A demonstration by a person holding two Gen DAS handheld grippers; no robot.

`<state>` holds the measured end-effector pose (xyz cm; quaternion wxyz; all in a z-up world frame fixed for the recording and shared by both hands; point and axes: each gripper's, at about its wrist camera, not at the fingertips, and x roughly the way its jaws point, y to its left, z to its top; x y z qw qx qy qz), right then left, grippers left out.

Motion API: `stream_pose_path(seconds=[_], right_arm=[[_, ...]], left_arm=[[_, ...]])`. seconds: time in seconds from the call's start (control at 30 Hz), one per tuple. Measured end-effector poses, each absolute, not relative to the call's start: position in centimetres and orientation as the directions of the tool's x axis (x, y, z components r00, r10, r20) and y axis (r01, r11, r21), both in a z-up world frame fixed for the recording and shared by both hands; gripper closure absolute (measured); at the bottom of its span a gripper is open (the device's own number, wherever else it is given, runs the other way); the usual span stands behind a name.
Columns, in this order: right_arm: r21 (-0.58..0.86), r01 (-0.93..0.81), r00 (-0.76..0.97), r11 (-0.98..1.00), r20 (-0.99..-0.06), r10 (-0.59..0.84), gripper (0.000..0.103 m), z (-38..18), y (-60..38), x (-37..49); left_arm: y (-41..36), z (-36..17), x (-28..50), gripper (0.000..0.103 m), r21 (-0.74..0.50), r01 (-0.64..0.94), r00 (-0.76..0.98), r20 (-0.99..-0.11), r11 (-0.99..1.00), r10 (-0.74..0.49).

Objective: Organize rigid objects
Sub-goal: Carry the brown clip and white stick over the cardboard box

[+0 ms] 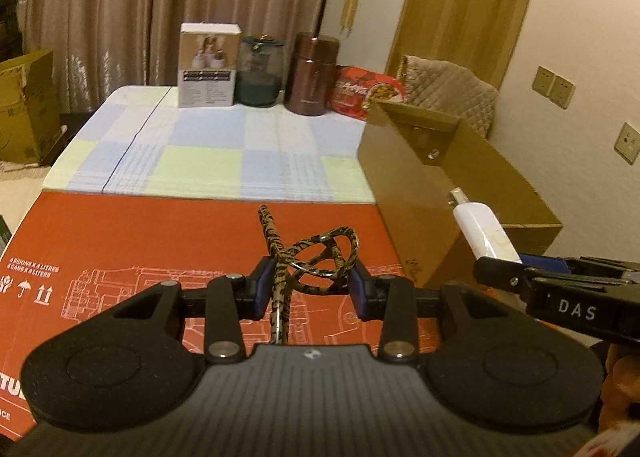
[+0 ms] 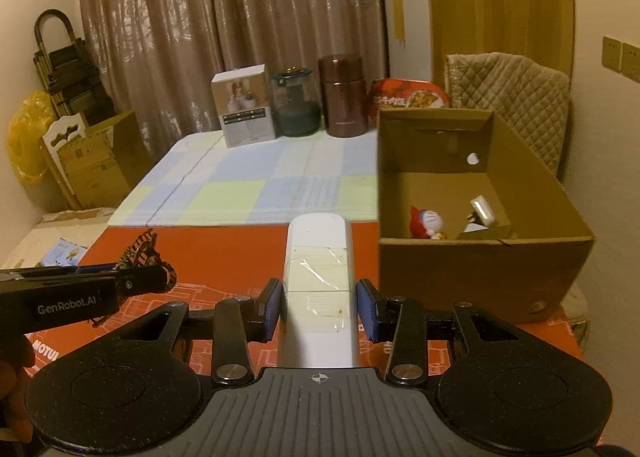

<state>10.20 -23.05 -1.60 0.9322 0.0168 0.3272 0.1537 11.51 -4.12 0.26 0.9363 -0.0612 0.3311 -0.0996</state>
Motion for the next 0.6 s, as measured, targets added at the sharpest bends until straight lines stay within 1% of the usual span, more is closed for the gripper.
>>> stream_pose_path(seconds=[0.6], right_arm=[[0.166,-0.199,0.780,0.966,-0.570,0.258,0.066,0.0,-27.6,9.6]], left_arm=[[-8.3,2.3,12.0,0.069,-0.168,0.238,0.754,-0.589,0.957,-0.291]])
